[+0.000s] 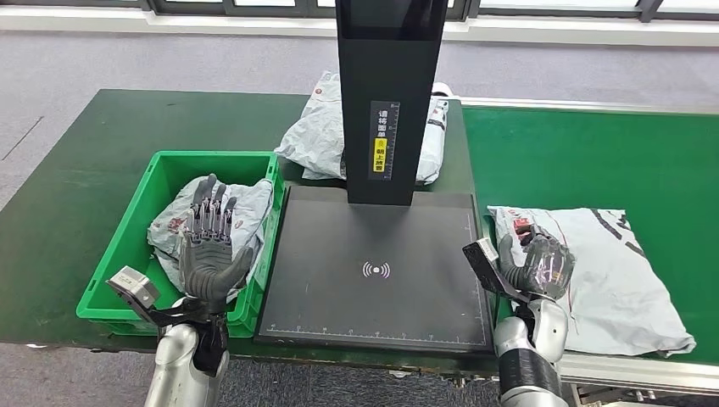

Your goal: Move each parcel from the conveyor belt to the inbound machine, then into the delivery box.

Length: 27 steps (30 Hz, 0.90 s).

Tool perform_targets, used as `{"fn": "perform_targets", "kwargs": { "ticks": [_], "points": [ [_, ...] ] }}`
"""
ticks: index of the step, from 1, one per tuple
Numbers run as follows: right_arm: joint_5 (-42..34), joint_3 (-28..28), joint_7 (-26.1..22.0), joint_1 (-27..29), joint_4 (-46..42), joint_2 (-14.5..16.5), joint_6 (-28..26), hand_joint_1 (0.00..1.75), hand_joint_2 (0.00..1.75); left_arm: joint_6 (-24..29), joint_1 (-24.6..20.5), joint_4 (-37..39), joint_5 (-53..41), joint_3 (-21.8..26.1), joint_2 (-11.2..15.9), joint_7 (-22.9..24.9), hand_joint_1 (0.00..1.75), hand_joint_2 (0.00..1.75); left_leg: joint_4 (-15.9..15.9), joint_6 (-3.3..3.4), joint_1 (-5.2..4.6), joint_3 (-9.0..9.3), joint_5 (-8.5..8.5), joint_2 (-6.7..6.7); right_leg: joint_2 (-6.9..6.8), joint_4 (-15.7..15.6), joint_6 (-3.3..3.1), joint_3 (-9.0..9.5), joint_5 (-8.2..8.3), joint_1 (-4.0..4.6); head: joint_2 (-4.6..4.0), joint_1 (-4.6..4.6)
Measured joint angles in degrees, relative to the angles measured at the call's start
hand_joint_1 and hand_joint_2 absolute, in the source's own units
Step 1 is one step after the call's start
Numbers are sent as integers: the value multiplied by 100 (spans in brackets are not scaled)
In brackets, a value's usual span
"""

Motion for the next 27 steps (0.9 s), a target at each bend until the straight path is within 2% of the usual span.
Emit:
{"fn": "perform_targets", "kwargs": {
  "ticks": [4, 6, 12, 15, 22, 27],
  "points": [
    [397, 36, 975, 68, -110, -189, -85, 0, 175, 68, 1, 1, -1, 0, 0, -1, 0, 175, 2, 1, -2, -1, 0, -2, -2, -1, 1, 1, 1, -2, 2, 1],
    [492, -76, 1233, 62, -70, -379, -92, 0, 175, 110, 2, 1, 1, 0, 0, -1, 0, 175, 4, 1, -3, -3, 0, -3, -3, -1, 2, 2, 2, -4, 2, 1],
    [802, -638, 1380, 27, 249, -811, -97, 0, 175, 161, 1, 1, 6, 0, 0, -1, 0, 175, 6, 3, -3, -6, -2, -2, 1, -1, 4, 0, 4, -4, 1, 1],
    [935, -759, 1505, 19, 359, -894, -97, 0, 175, 163, 1, 1, 7, 0, 0, -1, 0, 175, 3, 2, -2, -6, -2, -2, 1, -1, 3, -3, 3, -1, 1, 1],
    [1436, -855, 2367, -15, 554, -1027, -97, 0, 175, 197, 3, -3, 5, 0, 0, -1, 0, 175, 2, 2, -2, -7, -1, -2, 0, -1, 3, -2, 2, -2, 1, 1],
    [1360, -856, 2302, -57, 798, -1115, -97, 0, 175, 211, 4, -6, -14, 0, 0, -1, 0, 175, 3, 2, -2, -8, -1, -2, 1, -1, 3, -2, 3, -3, 1, 1]
  ]
}}
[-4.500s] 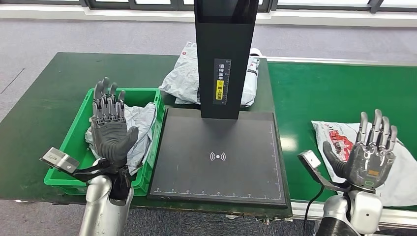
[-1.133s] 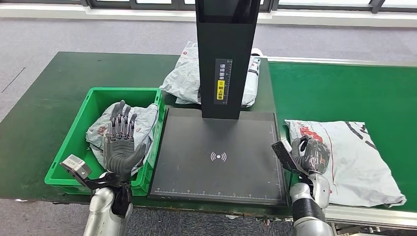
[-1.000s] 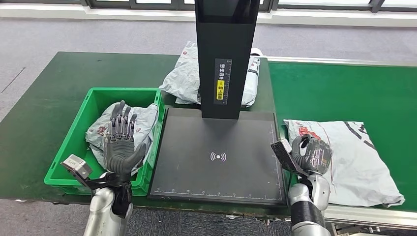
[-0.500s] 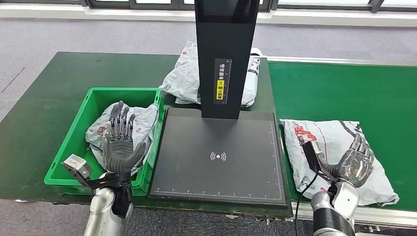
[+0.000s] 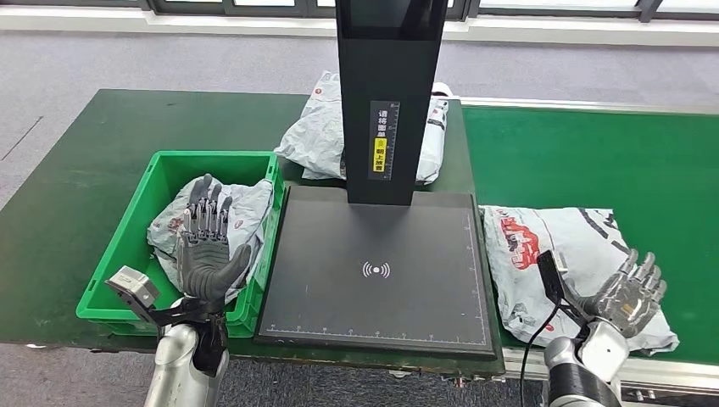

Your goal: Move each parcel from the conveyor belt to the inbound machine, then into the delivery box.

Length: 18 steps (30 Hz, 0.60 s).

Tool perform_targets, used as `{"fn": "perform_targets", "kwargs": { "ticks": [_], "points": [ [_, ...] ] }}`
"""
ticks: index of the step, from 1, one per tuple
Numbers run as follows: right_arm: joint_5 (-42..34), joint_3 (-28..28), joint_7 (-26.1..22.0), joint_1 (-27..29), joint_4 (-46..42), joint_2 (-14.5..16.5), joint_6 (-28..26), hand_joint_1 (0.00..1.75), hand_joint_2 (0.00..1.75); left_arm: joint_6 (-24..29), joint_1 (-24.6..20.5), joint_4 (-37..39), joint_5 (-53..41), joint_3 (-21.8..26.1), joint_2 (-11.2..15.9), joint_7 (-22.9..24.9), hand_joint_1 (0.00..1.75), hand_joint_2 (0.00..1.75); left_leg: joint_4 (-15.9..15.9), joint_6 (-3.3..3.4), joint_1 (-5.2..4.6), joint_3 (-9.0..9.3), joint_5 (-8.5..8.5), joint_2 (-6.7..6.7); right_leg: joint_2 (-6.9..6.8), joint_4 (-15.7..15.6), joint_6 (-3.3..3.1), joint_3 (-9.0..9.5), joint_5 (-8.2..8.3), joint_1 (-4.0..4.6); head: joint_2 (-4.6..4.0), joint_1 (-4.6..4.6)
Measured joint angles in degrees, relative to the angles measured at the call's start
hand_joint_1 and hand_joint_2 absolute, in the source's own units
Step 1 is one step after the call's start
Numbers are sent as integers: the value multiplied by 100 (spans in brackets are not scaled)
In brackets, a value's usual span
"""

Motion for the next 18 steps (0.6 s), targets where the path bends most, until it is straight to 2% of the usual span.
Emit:
{"fn": "perform_targets", "kwargs": {
  "ticks": [9, 14, 18],
  "points": [
    [-211, -35, -50, -276, 939, -191, 106, 0, 175, -3, 0, -9, -80, 0, 0, 0, 0, 175, 0, 0, 1, 0, 1, 1, -1, 0, 0, 0, 0, 1, 1, 0],
    [-205, -57, 212, -401, 1346, -288, 626, 2, 175, -63, 0, 1, -148, 9, 0, 0, 0, 175, 0, 0, 0, 0, 1, 1, -1, 0, 0, 0, 0, 0, 1, 0],
    [-223, -117, 278, -457, 1582, -340, 992, 175, 175, -87, -1, 21, -163, 13, 0, 0, 0, 175, 0, 0, 0, 0, 0, 1, -1, 0, 0, -1, 0, 0, 1, 0]
  ]
}}
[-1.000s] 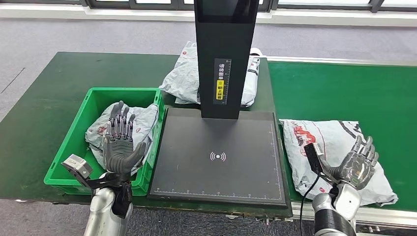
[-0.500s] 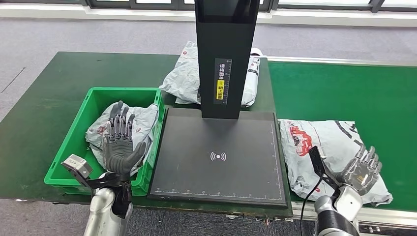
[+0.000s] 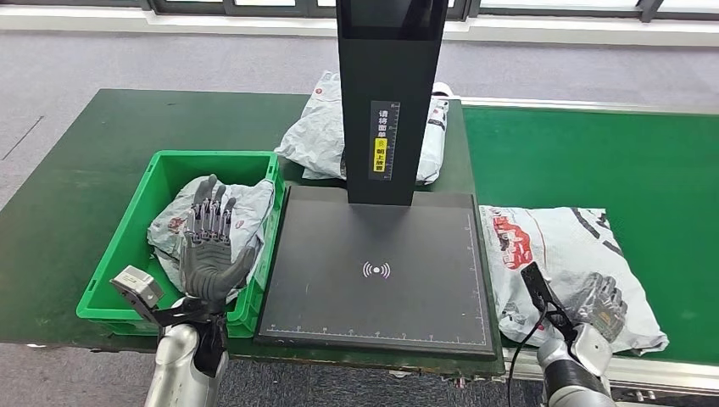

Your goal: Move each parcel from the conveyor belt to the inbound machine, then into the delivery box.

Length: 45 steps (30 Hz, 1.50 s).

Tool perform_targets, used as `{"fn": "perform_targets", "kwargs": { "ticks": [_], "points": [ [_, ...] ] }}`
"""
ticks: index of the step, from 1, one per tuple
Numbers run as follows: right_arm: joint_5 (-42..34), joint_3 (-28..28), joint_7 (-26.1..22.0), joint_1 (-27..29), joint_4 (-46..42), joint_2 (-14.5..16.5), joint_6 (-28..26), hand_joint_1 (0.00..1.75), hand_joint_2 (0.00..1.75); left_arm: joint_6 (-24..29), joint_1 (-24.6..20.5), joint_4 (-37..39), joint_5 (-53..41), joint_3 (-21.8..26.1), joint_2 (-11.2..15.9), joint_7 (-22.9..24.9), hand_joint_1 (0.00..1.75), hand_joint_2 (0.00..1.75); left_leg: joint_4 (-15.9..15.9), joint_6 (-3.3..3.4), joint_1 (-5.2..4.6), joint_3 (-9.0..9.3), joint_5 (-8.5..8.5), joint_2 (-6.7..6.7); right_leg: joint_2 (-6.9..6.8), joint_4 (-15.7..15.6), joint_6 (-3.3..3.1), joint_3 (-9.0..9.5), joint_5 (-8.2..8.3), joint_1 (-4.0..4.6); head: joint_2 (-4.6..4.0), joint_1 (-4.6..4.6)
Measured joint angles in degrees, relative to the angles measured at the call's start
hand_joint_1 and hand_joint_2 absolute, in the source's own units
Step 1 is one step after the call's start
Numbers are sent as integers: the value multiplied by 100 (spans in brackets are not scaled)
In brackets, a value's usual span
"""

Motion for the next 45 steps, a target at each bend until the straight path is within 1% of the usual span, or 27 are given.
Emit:
{"fn": "perform_targets", "kwargs": {
  "ticks": [6, 16, 19, 22, 25, 26, 29, 31, 33, 36, 42, 45],
  "points": [
    [23, -14, 35, -27, 108, -26, 292, 175, 175, -17, -1, 29, -5, 1, 0, 0, 0, 175, 0, 0, 0, 1, 0, 1, 1, 0, 0, 0, 0, 1, 1, 0],
    [55, -13, 96, -66, 110, -30, 441, 175, 175, -17, 0, 29, 20, 0, 0, 0, 0, 175, 0, 0, 1, 6, 0, 1, 1, 0, 0, 5, 0, 1, 0, 0],
    [57, -14, 42, -66, 110, -30, 454, 175, 175, -15, 0, 29, 21, 0, 0, 0, 0, 175, 0, 0, 1, 5, 0, 0, 0, 0, 0, 5, 0, 1, -1, 0],
    [28, -14, -241, -59, 109, -19, 318, 175, 175, -9, 0, 29, 22, 1, 0, 0, 0, 175, 0, 0, 1, 4, 0, 0, 1, 0, 0, 5, 0, 1, 0, 0],
    [-69, -13, -682, -30, 25, 75, 38, 175, 175, 6, 0, 28, 29, 1, 0, 0, 0, 175, -1, 0, 1, 2, 0, 0, 1, 0, 0, 4, 0, 1, 1, 0],
    [-150, -8, -897, -3, -71, 146, -93, 175, 175, 16, 1, 28, 34, 0, 0, 0, 0, 175, -1, 0, 1, 2, 0, 0, 1, 0, 0, 4, 0, 1, 0, 0],
    [-579, 101, -1789, 147, -684, 474, -546, 175, 175, 37, 1, 27, 42, -1, 0, 0, 0, 175, -2, -1, 3, 3, 1, 1, 3, 1, -1, 0, 0, 3, -1, 0],
    [-806, 233, -2203, 243, -1138, 700, -705, 175, 175, 42, 0, 27, 39, -1, 0, 0, 0, 175, -3, -2, 4, 4, 1, 3, 6, 1, -1, -3, 0, 4, 0, -1],
    [-890, 331, -2338, 310, -1458, 861, -736, 175, 175, 44, 0, 28, 33, -2, 0, 0, 0, 175, -4, -2, 4, 2, 2, 2, 2, 1, -2, -4, 0, 4, 1, -2],
    [-923, 411, -2359, 381, -1784, 1012, -742, 175, 175, 44, 0, 29, 30, -2, 0, 0, 0, 175, -3, -2, 3, -2, 3, 0, -1, 1, -2, -3, 0, 3, 0, 0],
    [-946, 480, -2377, 461, -2097, 1148, -742, 175, 175, 50, 0, 28, 30, -2, 0, 0, 0, 175, -1, -1, 1, -2, 2, 1, 3, 1, -1, -3, 1, 0, 1, 0],
    [-1175, 565, -2595, 566, -2342, 1220, -754, 175, 175, 57, 0, 29, 27, -2, 0, 0, 0, 175, -2, -1, 1, -2, 2, 0, 3, 1, -1, -4, 0, 1, 1, 0]
  ]
}}
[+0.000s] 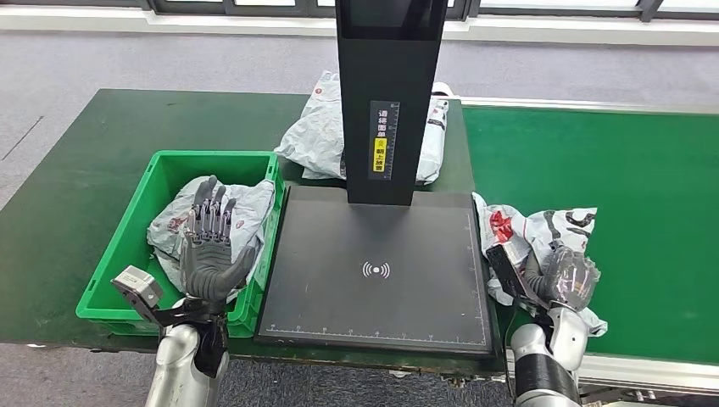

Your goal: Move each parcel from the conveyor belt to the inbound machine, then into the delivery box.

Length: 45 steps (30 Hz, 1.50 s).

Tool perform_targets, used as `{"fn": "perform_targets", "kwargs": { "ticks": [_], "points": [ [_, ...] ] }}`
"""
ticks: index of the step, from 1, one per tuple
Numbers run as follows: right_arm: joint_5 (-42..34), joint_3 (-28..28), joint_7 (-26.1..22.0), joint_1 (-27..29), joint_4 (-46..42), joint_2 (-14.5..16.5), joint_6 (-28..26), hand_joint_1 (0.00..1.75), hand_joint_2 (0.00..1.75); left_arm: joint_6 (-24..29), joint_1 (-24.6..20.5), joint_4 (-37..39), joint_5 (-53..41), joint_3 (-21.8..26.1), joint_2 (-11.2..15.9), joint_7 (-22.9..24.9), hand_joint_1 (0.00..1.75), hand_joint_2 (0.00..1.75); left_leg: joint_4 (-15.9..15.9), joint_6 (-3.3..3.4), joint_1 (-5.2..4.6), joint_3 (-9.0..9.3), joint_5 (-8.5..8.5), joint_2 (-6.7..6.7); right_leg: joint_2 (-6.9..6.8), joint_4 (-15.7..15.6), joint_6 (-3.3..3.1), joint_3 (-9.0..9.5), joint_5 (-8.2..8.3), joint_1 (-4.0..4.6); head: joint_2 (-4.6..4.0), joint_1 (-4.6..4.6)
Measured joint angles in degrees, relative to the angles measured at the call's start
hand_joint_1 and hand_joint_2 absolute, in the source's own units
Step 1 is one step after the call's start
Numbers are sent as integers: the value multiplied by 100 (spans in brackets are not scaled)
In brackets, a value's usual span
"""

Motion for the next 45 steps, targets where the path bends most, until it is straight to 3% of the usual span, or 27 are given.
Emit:
{"fn": "perform_targets", "kwargs": {
  "ticks": [4, 16, 25, 45],
  "points": [
    [-500, 331, -426, 280, -719, 202, -43, 175, 175, 30, -1, 3, -7, 0, 0, 0, 0, 175, -3, -1, 1, 0, 0, 2, 3, 0, -1, -6, -1, 1, 0, 0],
    [-1209, 1255, -737, 712, -1924, 497, -124, 175, 175, 80, -12, 58, -74, -7, 0, 0, 0, 175, -3, -1, 0, -4, 0, 3, 4, 0, -2, -9, -1, 0, 0, 0],
    [-1246, 1903, -1030, 762, -2117, 650, -211, 175, 175, 106, -22, 135, -158, -17, 0, 0, 0, 175, -3, -2, 1, -2, 1, 4, 4, 0, -2, -10, -1, 1, 0, -1],
    [-1230, 2458, -1379, 460, -1614, 733, -216, 175, 175, 157, -30, 195, -190, -26, 0, 0, 0, 175, -3, -3, 1, -4, 2, 3, 2, 1, -2, -7, 0, 1, -1, 0]
  ]
}}
